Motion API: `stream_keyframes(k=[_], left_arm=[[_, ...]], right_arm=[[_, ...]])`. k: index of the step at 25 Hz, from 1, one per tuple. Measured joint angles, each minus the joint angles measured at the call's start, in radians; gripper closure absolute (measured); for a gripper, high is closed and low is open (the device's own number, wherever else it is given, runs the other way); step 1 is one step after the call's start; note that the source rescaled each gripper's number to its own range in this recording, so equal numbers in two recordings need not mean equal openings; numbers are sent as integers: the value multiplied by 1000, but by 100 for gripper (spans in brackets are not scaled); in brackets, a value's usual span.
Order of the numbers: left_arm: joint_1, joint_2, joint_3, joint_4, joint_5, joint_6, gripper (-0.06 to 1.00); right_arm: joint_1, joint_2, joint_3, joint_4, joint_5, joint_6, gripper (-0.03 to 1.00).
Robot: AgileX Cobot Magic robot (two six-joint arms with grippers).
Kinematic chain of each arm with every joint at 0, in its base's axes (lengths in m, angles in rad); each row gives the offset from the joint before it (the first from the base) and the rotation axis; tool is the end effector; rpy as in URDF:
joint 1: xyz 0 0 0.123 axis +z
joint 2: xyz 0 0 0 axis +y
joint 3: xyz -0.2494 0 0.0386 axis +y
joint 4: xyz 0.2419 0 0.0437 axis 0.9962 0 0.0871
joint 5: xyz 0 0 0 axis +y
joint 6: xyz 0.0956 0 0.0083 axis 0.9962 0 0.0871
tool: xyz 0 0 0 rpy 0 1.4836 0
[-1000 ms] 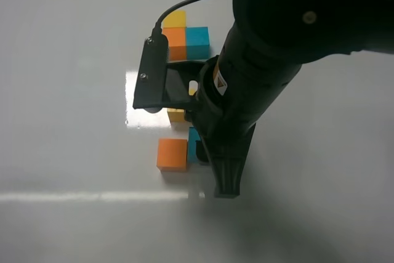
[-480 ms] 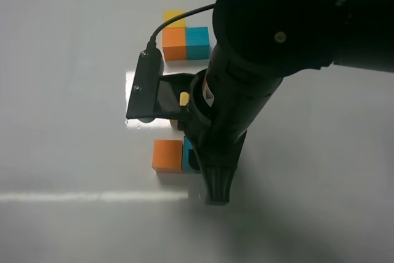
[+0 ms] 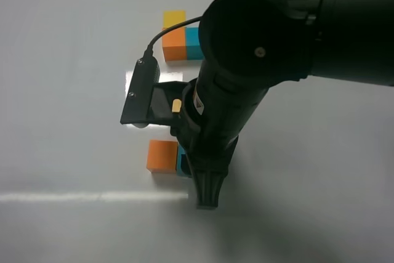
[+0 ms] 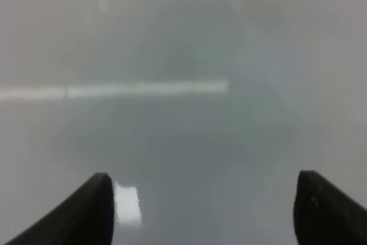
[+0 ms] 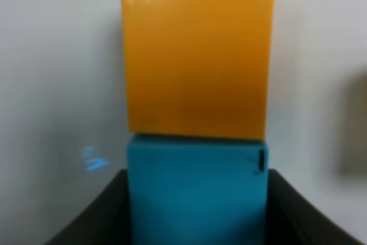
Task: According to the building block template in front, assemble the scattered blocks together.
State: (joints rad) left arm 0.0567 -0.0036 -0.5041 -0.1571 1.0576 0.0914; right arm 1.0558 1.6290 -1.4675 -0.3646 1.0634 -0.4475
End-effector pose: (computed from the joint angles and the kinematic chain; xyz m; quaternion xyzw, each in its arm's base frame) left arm 0.0266 -0.0116 0.2745 0.0179 0.8476 -0.0394 0.5289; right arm 0.1932 0.2807 0.2923 -0.6938 0.6662 -0.1024 0.2536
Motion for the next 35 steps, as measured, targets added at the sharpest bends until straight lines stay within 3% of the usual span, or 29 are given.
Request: stream_keyframes(k=[9,19,21,35], left_arm=[[0,0,0,0,0,0,2],[0,0,0,0,0,0,2],[0,0,0,0,0,0,2],[0,0,0,0,0,-1,2]], right_arm=[[0,0,0,5,-22,27,65],[0,0,0,23,-34,30,19],[0,0,0,30,-38,30,14],[0,1,-20,89,-110,60,12]])
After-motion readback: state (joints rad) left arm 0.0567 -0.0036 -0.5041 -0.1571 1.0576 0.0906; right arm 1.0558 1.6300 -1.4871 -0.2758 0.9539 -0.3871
